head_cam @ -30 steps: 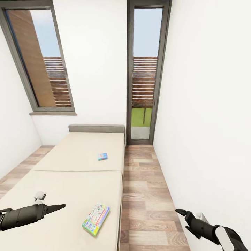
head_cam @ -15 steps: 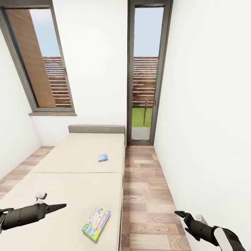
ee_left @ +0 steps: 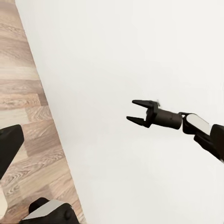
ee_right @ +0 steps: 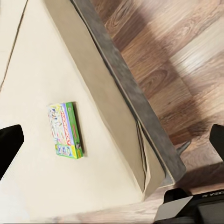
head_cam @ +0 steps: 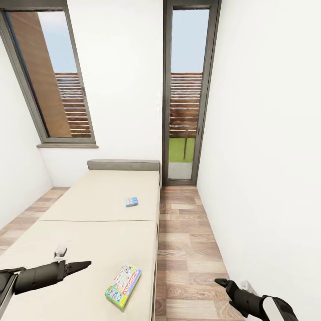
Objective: Put all the toys in the child's room - the three board games (two on the bed and one on the table), the two jigsaw puzzles on the table, and the tennis ball on the table - inside the toy box on the table in the child's room.
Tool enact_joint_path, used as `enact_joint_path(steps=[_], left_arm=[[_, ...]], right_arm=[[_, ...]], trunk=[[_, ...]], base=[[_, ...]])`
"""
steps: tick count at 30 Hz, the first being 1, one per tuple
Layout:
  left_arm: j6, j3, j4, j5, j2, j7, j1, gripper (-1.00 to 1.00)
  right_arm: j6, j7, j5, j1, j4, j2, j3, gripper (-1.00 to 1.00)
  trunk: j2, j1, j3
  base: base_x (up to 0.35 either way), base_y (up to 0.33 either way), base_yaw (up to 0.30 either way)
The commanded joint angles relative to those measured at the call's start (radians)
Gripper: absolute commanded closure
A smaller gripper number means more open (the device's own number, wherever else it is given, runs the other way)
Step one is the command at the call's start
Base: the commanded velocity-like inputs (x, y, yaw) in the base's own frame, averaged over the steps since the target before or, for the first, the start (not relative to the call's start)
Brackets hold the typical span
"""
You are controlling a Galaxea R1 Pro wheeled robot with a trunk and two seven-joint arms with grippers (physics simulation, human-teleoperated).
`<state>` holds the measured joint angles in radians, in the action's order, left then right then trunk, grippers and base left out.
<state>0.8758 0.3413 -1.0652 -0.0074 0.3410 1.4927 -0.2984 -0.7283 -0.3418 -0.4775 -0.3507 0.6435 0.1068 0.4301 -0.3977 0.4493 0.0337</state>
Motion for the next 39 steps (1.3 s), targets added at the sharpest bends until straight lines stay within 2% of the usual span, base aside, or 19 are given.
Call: enact_joint_path(steps=[1,6,9,13,20,31,37,38,39], left_arm=[[0.01,0.006,0.002,-0.001,0.001,0.01,0.005,-1.0],[0.007,0.014,0.007,-0.003,0.004,0.038,0.033,-1.0],[0.007,0.015,0.009,-0.004,0.005,0.053,0.05,-1.0],[0.007,0.016,0.009,-0.005,0.006,0.054,0.069,-1.0],[0.007,0.017,0.01,-0.006,0.006,0.037,0.068,-1.0],[0.008,0.016,0.007,-0.004,0.004,-0.025,0.054,-1.0],[0.009,0.011,0.005,-0.001,-0.018,-0.058,0.047,-1.0],[0.009,0.009,0.004,-0.001,-0.021,-0.282,0.044,-1.0],[0.009,0.008,0.004,-0.001,-0.024,-0.301,0.04,-1.0]], right_arm=[[-0.012,-0.01,-0.004,-0.001,0.0,-0.001,0.0,-1.0],[-0.018,-0.038,-0.032,0.0,0.001,-0.002,-0.016,-1.0],[-0.018,-0.054,-0.034,0.001,0.001,-0.003,-0.022,-1.0],[-0.011,-0.072,-0.035,0.001,0.001,-0.003,-0.026,-1.0],[0.027,-0.072,-0.034,0.001,0.0,-0.003,-0.031,-1.0],[0.057,-0.071,0.025,0.001,0.001,-0.009,-0.031,-1.0],[0.087,-0.071,0.058,0.001,0.001,-0.019,-0.031,-1.0],[0.119,-0.071,0.136,0.001,0.001,-0.02,-0.031,-1.0],[0.129,-0.071,0.138,0.001,0.0,-0.02,-0.031,-1.0]], trunk=[[-0.002,0.001,0.002],[-0.002,0.001,0.002],[-0.002,0.001,0.002],[-0.002,0.001,0.002],[-0.002,0.001,0.002],[-0.002,0.001,0.002],[-0.002,0.001,0.002],[-0.002,0.001,0.002],[-0.002,0.001,0.002]], base=[[0.0,0.0,0.0],[0.0,0.0,0.0],[0.0,0.0,0.0],[0.0,0.0,0.0],[0.0,0.0,0.0],[0.0,0.0,0.0],[0.0,0.0,0.0],[0.0,0.0,0.0],[0.0,0.0,0.0]])
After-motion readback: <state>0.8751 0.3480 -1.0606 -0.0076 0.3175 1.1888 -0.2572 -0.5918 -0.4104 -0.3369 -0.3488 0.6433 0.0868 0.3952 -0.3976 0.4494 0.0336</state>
